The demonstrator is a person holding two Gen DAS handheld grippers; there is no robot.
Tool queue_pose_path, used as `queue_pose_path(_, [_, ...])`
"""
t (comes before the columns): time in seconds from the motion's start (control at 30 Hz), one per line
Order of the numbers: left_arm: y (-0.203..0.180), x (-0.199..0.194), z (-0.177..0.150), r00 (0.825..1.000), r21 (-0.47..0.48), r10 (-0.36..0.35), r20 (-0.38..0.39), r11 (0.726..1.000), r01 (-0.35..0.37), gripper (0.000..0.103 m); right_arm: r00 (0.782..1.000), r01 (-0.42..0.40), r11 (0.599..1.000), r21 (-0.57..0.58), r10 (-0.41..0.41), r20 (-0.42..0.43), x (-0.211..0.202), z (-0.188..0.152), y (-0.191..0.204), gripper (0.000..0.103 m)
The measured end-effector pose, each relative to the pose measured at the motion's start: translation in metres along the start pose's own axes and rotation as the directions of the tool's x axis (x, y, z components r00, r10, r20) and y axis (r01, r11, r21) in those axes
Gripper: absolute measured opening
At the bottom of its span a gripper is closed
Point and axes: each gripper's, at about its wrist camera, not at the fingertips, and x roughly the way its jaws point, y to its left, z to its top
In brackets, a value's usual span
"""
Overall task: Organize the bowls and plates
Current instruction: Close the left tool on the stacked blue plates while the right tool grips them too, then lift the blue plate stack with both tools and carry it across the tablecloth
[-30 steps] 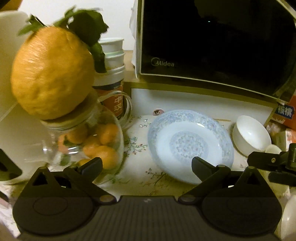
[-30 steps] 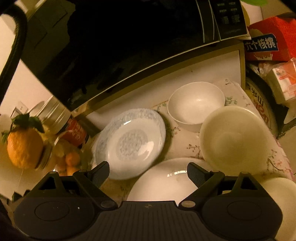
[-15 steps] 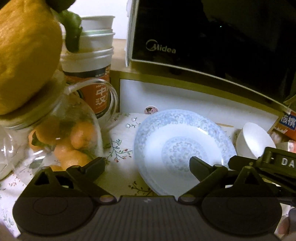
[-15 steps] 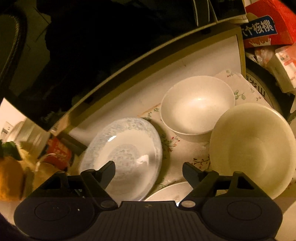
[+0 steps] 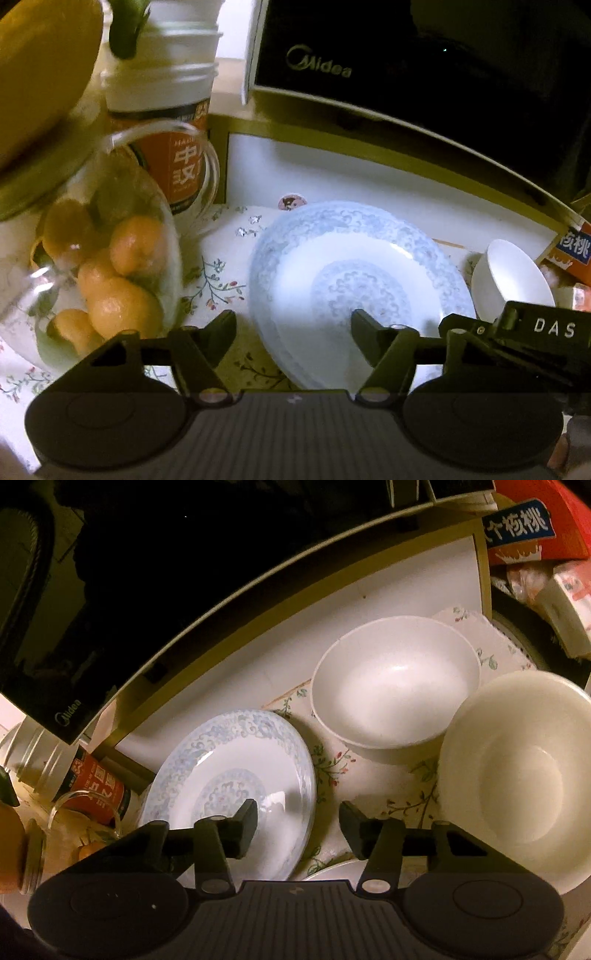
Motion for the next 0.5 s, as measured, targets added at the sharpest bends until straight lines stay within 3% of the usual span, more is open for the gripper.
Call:
queue_pose_path(0.13, [0.004,0.004,-0.001,1.0,-0.017,-0.006,-0.001,1.0,0.006,0.05,1.0,0.005,1.0,-0.024,-0.005,-0.002,0.003,-0.001,0.003,0.044])
queue_pose_path(0.27, [0.011,0.007,-0.001,1.0,-0.042,-0.008,-0.002,0.999,0.008,0.024,1.0,0.016,0.999,-0.031,-0.017,-0.01,0.008,-0.004,0.002,0.028])
queue_pose_path(0.33, [0.012,0.007,0.0,1.0,-0.043,-0.002,0.001,0.999,0.002,0.02,1.0,0.018,0.999,-0.036,-0.018,-0.012,0.01,-0.006,0.003,0.02])
queue_pose_path(0.5, [0.013,0.006,-0.001,1.0,-0.051,-0.004,0.0,0.999,0.004,0.016,0.998,0.055,0.997,-0.061,-0.055,0.006,0.01,-0.008,0.006,0.012])
